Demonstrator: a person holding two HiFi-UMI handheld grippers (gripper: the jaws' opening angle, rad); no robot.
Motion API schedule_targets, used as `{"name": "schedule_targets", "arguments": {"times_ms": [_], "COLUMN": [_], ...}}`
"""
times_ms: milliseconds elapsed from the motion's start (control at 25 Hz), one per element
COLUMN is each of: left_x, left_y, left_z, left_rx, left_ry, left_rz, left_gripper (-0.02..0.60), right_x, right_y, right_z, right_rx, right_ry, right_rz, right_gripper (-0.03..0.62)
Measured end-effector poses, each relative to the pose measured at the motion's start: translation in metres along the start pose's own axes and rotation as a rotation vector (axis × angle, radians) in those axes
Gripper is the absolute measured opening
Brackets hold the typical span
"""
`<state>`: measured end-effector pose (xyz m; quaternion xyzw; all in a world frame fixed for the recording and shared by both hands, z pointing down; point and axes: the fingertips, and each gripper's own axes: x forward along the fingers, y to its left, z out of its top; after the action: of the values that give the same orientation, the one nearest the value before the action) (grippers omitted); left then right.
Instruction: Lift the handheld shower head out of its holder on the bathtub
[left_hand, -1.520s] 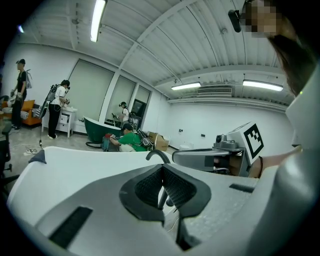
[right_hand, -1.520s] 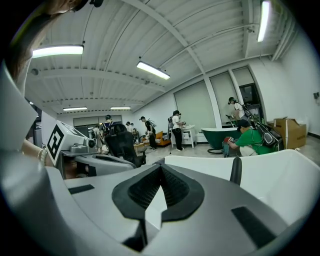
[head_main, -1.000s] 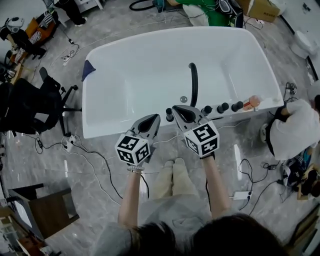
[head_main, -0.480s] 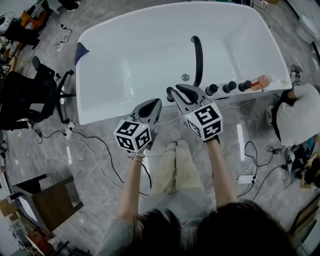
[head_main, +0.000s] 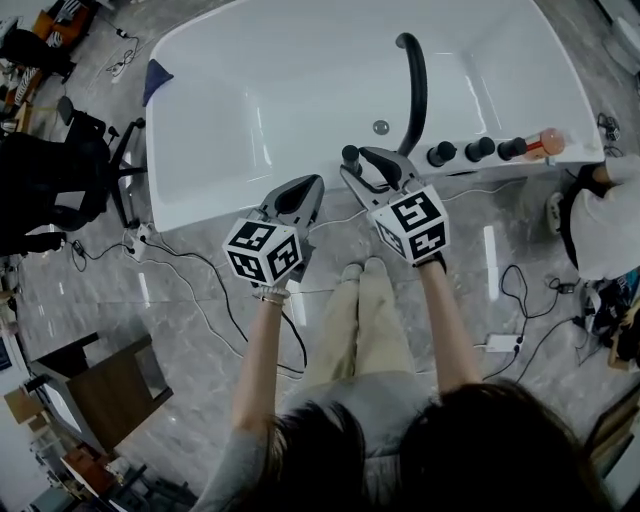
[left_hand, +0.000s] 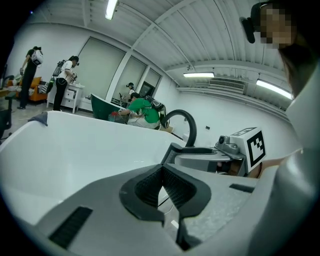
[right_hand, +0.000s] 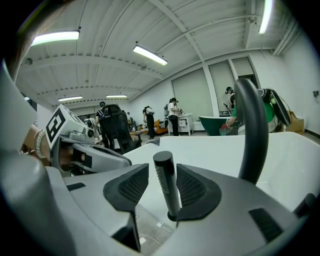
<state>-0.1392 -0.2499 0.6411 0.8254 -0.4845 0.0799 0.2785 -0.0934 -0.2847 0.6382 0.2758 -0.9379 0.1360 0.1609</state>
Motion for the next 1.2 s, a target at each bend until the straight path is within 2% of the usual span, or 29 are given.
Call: {"name": "schedule_targets", "arguments": {"times_ms": [560,960,1200], "left_x": [0.026,0.034,0.036], "left_y": [0.027,0.038,0.04], "left_z": [-0.031,-0.043,-0.042], "left_rx": [0.004,-0.005,-0.019], "left_ry": [0.034,0.045,0.037], "left_rz": [-0.006,0.009,0.016], "left_gripper": [0.005,0.005,0.005], "right_x": [0.039,0.055,0.056], "right_y": [-0.01,-0.017,-0.019], "right_z": [-0.046,-0.066,-0.069], "right_rx": [-0.005,0.002,-0.02], "right_ry": [0.045,0.08,0.106], "right_rz": [0.003,-0.008,-0.002], "right_gripper": [0.172,0.17,0.146]}}
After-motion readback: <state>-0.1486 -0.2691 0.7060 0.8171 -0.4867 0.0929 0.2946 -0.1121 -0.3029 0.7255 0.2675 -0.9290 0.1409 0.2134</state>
